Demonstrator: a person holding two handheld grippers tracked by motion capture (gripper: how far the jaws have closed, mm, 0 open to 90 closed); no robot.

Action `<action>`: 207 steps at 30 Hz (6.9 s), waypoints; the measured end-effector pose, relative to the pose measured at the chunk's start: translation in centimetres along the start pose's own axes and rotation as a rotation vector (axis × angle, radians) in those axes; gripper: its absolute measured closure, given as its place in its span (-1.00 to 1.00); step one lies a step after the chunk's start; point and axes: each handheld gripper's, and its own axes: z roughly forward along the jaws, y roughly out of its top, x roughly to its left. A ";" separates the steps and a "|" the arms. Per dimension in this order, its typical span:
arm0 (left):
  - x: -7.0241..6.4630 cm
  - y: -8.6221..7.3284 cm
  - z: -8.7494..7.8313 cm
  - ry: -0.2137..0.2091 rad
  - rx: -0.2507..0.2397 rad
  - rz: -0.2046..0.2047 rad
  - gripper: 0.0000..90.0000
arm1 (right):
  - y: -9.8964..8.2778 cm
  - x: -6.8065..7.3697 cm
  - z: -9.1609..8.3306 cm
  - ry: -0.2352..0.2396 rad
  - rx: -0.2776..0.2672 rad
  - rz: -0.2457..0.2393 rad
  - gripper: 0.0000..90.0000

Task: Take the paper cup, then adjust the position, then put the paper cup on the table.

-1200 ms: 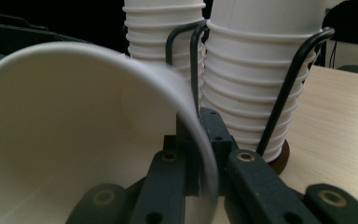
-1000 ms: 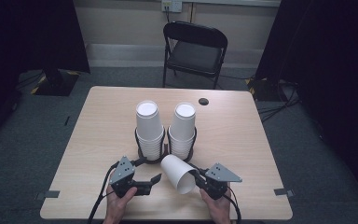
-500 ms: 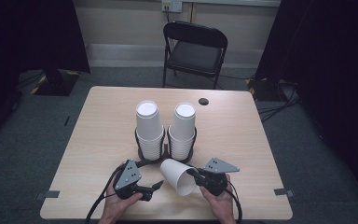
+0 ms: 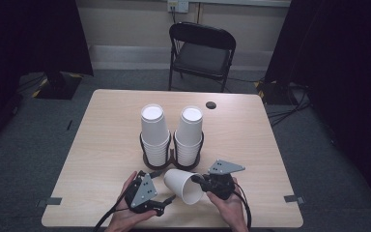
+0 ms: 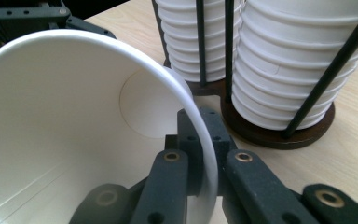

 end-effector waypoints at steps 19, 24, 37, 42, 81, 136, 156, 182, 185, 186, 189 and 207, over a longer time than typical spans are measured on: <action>-1.5 0.7 2.1 0.014 0.077 0.161 -0.78 | 1.3 -0.1 0.6 0.059 0.119 0.014 0.97; -1.8 1.1 2.5 0.032 0.085 0.199 -0.79 | 1.7 0.2 1.3 0.067 0.154 0.016 0.97; -2.8 1.7 2.8 0.078 0.070 0.238 -0.79 | 2.3 0.3 2.7 0.096 0.209 0.066 0.96; -2.7 1.9 3.1 0.073 0.052 0.216 -0.81 | 2.4 0.3 3.1 0.092 0.225 0.080 0.96; -0.8 1.2 2.4 0.128 -0.042 -0.034 -0.77 | 1.8 0.4 1.0 0.014 -0.094 0.120 0.10; 10.7 -3.2 -5.5 0.436 -0.201 -0.466 -0.76 | -5.1 -4.0 -1.5 -0.350 -0.269 0.198 -0.69; 15.4 -4.8 -3.5 0.457 -0.136 -0.508 -0.77 | -6.5 -3.8 -1.1 -0.342 -0.307 0.161 -0.70; 17.5 -6.8 -0.4 0.459 -0.058 -0.521 -0.78 | -6.4 -3.6 -1.0 -0.320 -0.280 0.135 -0.69; 17.5 -7.1 -0.4 0.460 -0.035 -0.518 -0.76 | -6.4 -3.7 -0.9 -0.319 -0.278 0.136 -0.70; 17.5 -7.1 -0.3 0.462 -0.025 -0.515 -0.75 | -6.4 -3.7 -0.9 -0.319 -0.277 0.136 -0.69; 17.5 -7.3 -0.2 0.462 0.001 -0.515 -0.73 | -6.4 -3.7 -0.9 -0.320 -0.274 0.136 -0.69; 16.7 -8.4 0.2 0.501 0.124 -0.509 -0.65 | -6.4 -3.6 -0.9 -0.338 -0.276 0.135 -0.69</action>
